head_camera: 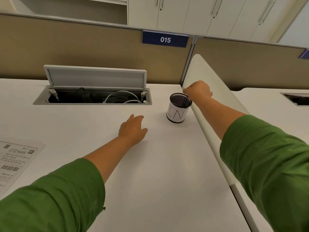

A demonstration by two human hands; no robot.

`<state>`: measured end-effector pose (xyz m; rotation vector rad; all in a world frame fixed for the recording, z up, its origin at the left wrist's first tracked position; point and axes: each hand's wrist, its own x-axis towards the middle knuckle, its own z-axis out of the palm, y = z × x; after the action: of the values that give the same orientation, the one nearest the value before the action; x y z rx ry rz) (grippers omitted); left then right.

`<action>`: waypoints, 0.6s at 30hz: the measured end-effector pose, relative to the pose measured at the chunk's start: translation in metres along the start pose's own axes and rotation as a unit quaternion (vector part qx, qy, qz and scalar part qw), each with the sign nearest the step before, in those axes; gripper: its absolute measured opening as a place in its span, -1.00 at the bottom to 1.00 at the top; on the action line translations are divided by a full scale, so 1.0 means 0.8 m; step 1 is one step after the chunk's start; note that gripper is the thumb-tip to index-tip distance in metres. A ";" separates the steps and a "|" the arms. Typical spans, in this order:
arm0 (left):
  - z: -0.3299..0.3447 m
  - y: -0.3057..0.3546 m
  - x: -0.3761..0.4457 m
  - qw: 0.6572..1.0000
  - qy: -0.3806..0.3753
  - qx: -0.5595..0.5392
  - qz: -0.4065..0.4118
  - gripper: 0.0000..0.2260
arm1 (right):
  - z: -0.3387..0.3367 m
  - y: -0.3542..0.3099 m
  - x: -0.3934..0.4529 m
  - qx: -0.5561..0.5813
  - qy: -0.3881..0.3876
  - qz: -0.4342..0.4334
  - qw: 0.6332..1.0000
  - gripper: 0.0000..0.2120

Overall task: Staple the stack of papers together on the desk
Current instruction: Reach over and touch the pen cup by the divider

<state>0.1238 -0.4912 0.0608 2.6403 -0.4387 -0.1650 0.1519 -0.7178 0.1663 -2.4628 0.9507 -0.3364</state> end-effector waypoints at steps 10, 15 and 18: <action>-0.024 0.000 -0.034 1.000 -0.005 0.010 0.004 -0.48 | -0.019 -0.012 -0.052 0.047 0.004 -0.027 0.999 -0.85; -0.039 -0.020 -0.066 1.000 -0.014 0.014 0.007 -0.48 | -0.004 -0.029 -0.101 0.063 -0.011 -0.062 0.996 -0.90; -0.052 -0.045 -0.087 1.000 -0.020 0.020 0.007 -0.48 | 0.010 -0.047 -0.139 0.074 -0.024 -0.091 0.993 -0.90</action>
<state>0.0763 -0.4199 0.0842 2.6762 -0.4776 -0.2062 0.0951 -0.6153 0.1724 -2.4131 0.6589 -0.3915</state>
